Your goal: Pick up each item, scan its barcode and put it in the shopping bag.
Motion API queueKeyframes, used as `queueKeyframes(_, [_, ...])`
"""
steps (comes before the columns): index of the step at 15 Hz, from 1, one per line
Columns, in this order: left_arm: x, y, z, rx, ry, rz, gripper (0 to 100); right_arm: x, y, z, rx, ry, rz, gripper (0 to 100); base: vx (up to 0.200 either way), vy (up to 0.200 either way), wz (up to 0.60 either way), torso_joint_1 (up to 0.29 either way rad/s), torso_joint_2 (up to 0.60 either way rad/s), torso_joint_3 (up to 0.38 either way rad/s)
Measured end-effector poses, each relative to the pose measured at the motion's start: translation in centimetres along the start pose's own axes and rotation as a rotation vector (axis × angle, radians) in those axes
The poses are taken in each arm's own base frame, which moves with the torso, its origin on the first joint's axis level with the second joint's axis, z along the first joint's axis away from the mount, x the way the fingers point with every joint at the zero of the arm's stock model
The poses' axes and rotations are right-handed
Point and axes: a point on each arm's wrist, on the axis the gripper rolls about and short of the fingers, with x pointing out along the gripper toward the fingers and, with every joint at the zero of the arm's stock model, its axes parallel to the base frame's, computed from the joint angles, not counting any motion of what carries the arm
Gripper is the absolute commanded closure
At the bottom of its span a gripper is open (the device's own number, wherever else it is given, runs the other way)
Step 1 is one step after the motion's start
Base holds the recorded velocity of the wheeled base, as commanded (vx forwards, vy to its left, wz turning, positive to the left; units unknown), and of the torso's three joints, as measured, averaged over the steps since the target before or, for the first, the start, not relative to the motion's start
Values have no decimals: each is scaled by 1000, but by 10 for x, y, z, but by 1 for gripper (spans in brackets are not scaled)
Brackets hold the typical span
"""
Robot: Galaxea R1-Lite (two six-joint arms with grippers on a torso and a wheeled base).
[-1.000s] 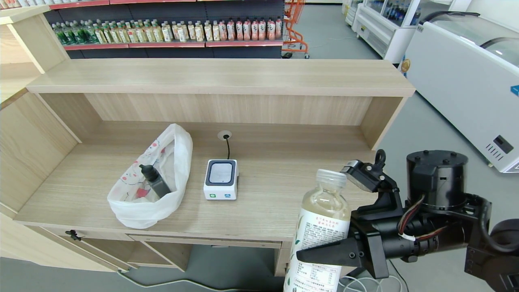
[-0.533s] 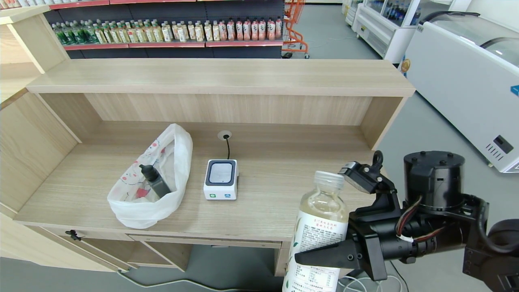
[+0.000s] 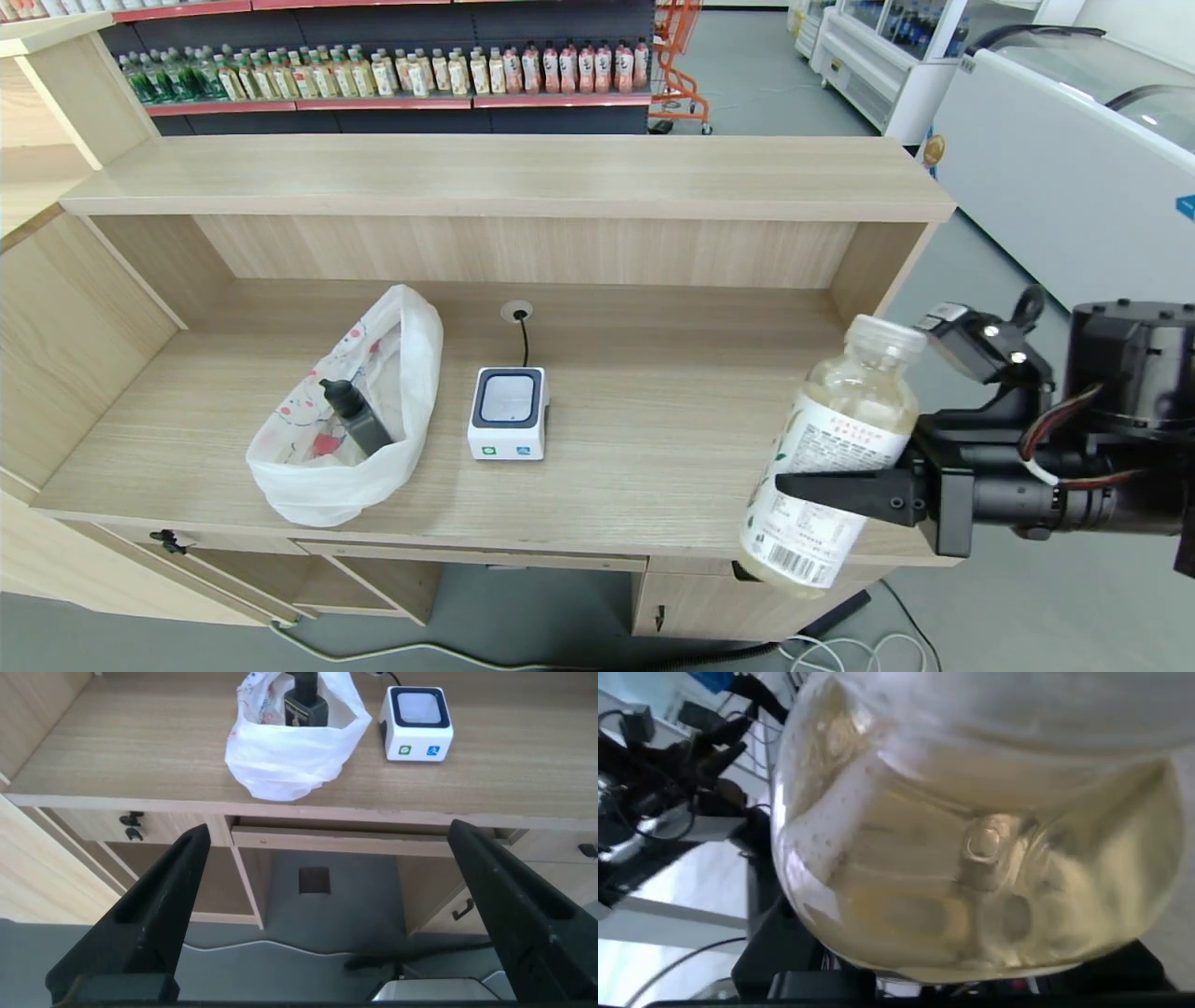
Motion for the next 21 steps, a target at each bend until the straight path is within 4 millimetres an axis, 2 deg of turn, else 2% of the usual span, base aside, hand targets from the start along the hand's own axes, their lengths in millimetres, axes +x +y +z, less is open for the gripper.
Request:
queueKeyframes(3, [0,0,0,0,0,0,0,-23,-11,11,-580,27,-236,100,0,0,0,0,0,0])
queueKeyframes(5, [0,0,0,0,0,0,0,-25,-16,22,-823,74,-346,100,0,0,0,0,0,0])
queueKeyframes(8, [0,0,0,0,0,0,0,-7,-23,54,-1117,-1,-375,100,0,0,0,0,0,0])
queueKeyframes(10, [0,0,0,0,0,0,0,13,-23,77,-1285,-89,-372,100,0,0,0,0,0,0])
queueKeyframes(12, [0,0,0,0,0,0,0,33,-18,88,-1399,-135,-336,100,0,0,0,0,0,0])
queueKeyframes(13, [0,0,0,0,0,0,0,39,-18,86,-1437,-131,-322,100,0,0,0,0,0,0])
queueKeyframes(16, [0,0,0,1,0,0,0,43,-19,75,-1466,-98,-305,100,0,0,0,0,0,0])
queueKeyframes(21, [0,0,0,4,0,0,0,39,-16,77,-1477,-86,-345,100,0,40,0,0,1,0])
